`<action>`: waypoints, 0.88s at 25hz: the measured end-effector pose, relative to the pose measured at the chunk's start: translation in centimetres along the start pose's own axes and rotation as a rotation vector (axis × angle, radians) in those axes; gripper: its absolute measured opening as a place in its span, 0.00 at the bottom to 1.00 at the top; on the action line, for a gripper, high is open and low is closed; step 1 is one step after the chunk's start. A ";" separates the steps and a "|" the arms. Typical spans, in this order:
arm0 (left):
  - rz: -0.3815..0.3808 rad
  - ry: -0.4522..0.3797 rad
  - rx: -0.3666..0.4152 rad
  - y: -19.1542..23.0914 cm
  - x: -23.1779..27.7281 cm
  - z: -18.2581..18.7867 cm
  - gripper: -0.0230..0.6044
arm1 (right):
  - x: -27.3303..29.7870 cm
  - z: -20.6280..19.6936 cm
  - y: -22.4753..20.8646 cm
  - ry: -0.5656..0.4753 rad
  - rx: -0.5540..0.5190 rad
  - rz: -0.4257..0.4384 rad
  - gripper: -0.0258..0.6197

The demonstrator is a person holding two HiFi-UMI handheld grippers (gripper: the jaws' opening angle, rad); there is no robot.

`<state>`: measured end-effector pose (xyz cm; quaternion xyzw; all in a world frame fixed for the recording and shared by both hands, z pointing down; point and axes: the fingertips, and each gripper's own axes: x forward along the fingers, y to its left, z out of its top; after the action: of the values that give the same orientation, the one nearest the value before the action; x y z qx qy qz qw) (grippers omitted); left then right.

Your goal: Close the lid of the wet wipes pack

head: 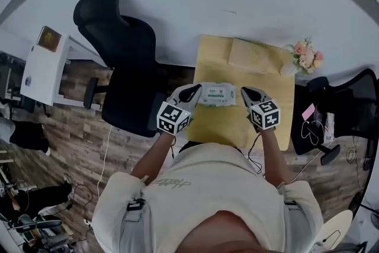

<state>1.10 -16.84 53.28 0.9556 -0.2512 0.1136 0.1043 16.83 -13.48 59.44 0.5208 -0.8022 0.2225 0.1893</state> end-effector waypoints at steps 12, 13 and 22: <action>0.036 -0.100 0.110 -0.7 0.7 9.0 0.07 | -8.0 9.1 -0.9 -0.261 -0.084 -0.069 0.04; 0.040 -0.109 0.111 -0.8 0.8 9.7 0.07 | -8.6 9.8 -1.0 -0.283 -0.081 -0.078 0.04; 0.012 -0.205 0.186 -2.8 0.1 15.6 0.07 | -12.4 15.1 -1.0 -0.450 -0.111 -0.132 0.04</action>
<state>5.19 -18.51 38.04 0.9662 -0.2547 0.0387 -0.0114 21.43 -12.94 40.42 0.5973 -0.7994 0.0439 0.0482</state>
